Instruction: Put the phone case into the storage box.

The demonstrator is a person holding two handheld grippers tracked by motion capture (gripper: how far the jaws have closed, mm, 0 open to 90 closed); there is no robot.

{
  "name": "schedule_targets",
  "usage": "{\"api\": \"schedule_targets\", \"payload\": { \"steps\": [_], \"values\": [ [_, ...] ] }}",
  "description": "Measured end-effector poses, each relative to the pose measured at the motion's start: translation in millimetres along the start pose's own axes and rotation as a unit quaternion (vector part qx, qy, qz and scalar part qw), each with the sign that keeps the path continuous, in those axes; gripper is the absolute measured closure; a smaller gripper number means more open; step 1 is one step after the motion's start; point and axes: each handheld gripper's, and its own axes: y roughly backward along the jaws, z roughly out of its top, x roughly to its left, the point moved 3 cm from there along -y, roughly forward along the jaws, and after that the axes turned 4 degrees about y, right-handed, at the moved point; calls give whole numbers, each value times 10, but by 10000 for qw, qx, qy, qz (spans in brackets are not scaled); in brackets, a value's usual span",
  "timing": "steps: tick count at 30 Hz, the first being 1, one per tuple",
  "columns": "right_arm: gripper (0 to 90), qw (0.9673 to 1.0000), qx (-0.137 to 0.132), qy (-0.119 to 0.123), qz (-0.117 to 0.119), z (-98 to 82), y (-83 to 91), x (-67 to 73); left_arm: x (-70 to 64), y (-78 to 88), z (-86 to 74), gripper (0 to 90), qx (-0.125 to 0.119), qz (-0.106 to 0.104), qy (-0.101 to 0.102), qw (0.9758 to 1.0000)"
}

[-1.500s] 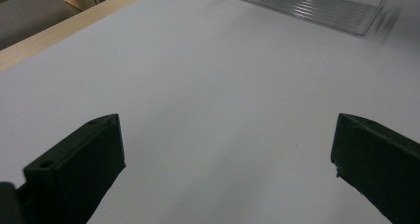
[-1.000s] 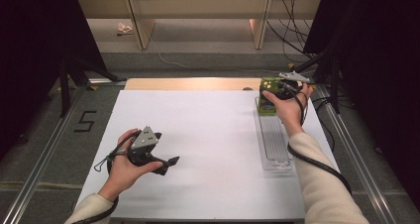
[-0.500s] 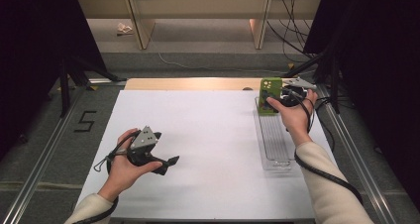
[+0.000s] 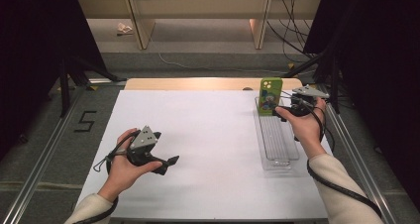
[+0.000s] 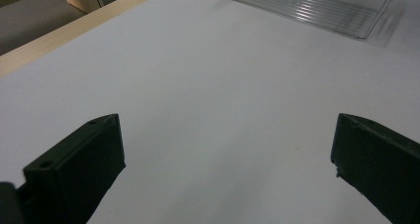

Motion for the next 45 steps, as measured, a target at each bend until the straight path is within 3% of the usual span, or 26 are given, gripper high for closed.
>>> {"api": "schedule_targets", "payload": {
  "steps": [6,9,13,21,45],
  "values": [
    [67,9997,-58,20,235,-56,170,82,-1,-1,0,0,5,6,-8,10000],
    [65,9991,-81,155,385,-89,247,147,-2,-1,1,0,0,8,-2,10000],
    [63,9972,-150,385,621,-117,334,259,-4,0,2,0,7,16,-5,10000],
    [66,9926,-289,543,1051,-155,460,453,-1,0,0,0,-3,7,2,10000],
    [83,9841,-404,868,1498,-349,769,631,11,4,-8,0,-11,8,45,10000]
  ]
}}
